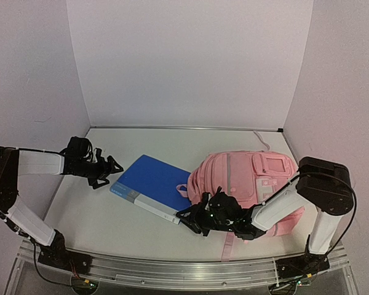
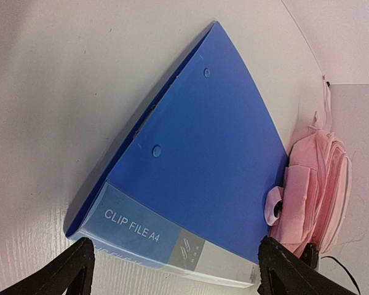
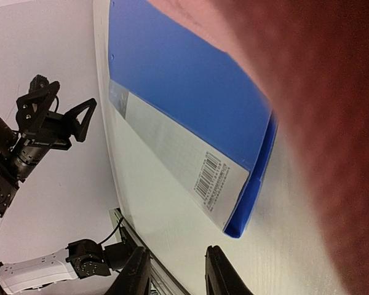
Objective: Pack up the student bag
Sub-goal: Pick up the files from the center of the board.
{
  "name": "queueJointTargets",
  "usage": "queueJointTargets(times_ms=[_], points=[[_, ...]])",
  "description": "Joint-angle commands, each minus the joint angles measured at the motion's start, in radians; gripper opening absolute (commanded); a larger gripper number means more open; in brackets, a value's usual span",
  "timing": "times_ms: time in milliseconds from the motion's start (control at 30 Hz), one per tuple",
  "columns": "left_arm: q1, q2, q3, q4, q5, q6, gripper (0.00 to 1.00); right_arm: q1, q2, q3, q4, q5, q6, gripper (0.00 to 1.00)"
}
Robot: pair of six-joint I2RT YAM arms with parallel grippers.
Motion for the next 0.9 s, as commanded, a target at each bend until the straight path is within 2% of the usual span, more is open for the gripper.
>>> queueJointTargets(times_ms=[0, 333, 600, 867], points=[[0.007, 0.011, 0.029, 0.045, 0.033, 0.014, 0.92, 0.001, 0.015, 0.014, -0.032, 0.068, 0.061, 0.33], [0.007, 0.055, 0.045, 0.062, 0.059, 0.012, 0.92, -0.001, 0.050, 0.040, -0.127, 0.087, 0.099, 0.32], [0.007, 0.068, 0.050, 0.070, 0.084, 0.013, 0.92, -0.001, -0.005, 0.050, -0.284, 0.153, 0.111, 0.35], [0.005, 0.105, 0.039, 0.095, 0.110, 0.008, 0.92, -0.003, 0.028, 0.111, -0.235, 0.157, -0.006, 0.32]])
